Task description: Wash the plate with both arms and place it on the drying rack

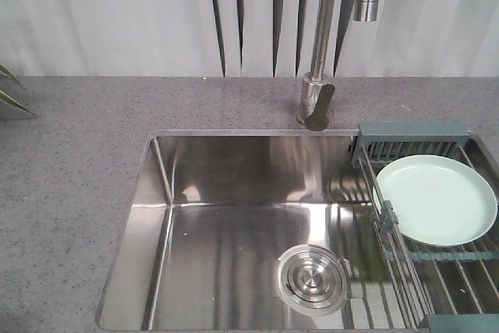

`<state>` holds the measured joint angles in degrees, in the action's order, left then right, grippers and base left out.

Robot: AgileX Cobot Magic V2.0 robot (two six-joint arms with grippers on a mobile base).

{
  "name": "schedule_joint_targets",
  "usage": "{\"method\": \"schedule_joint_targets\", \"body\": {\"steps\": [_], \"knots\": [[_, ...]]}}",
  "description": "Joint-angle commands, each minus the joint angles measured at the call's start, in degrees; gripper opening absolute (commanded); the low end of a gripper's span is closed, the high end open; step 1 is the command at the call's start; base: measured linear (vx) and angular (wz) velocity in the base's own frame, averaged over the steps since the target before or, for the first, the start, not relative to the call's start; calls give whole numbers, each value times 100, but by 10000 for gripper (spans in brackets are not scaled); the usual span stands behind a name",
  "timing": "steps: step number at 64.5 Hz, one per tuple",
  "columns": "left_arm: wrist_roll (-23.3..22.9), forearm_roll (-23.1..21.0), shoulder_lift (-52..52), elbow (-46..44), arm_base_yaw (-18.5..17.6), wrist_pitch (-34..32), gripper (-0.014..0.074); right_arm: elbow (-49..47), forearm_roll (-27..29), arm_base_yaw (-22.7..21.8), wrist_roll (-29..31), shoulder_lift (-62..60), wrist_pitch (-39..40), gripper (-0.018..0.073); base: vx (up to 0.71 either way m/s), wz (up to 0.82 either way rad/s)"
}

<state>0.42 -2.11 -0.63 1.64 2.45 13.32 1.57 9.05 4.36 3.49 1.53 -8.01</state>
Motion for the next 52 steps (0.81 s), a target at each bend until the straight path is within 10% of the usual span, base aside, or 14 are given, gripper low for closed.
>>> {"method": "schedule_joint_targets", "body": {"steps": [1, 52], "knots": [[-42, -17, -84, -160, 7, -435, -7, 23, -1061, 5, -712, -216, 444, -1, 0, 0], [-42, -17, -84, -160, 7, -435, -7, 23, -1333, 5, -946, -242, 873, -1, 0, 0]]}}
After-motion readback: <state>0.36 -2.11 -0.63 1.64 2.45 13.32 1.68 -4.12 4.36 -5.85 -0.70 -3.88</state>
